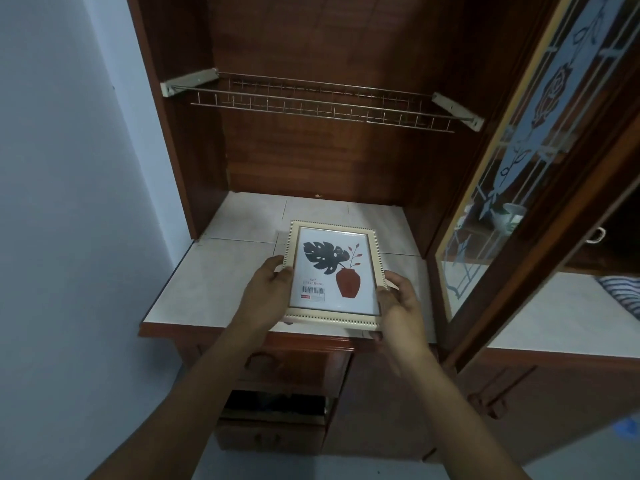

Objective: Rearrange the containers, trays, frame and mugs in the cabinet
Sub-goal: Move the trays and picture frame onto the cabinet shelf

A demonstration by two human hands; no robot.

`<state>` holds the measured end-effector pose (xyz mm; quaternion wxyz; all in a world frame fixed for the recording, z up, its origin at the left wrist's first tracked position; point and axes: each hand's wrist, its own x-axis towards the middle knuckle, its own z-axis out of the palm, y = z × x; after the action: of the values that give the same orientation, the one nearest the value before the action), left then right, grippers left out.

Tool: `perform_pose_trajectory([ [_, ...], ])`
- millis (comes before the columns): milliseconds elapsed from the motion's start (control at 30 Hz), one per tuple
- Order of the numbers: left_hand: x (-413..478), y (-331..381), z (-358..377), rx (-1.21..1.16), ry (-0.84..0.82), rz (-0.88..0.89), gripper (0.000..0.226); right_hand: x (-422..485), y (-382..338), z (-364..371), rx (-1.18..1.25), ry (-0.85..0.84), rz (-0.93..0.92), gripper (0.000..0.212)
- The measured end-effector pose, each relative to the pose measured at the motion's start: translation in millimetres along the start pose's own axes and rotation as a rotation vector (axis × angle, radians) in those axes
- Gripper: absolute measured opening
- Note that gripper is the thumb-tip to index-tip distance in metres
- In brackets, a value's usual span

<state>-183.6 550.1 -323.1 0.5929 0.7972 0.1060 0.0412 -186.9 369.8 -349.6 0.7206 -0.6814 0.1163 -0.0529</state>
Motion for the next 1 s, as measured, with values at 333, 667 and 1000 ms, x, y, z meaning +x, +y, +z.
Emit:
perform_pose_trajectory([
  [333, -61.1, 11.0, 9.1, -0.049, 0.063, -0.004, 0.031, -43.3, -11.0, -38.2, 0.044, -0.079, -0.029, 0.026],
  [667, -110.1, 15.7, -3.0, -0.055, 0.052, -0.014, 0.031, -89.9, -12.3, -50.3, 0.067, -0.080, -0.056, 0.025],
  [1000, -168.3, 19.3, -9.1, -0.025, 0.045, -0.031, 0.032, -142.3, -16.5, -69.5, 0.094, -0.082, -0.061, 0.025],
])
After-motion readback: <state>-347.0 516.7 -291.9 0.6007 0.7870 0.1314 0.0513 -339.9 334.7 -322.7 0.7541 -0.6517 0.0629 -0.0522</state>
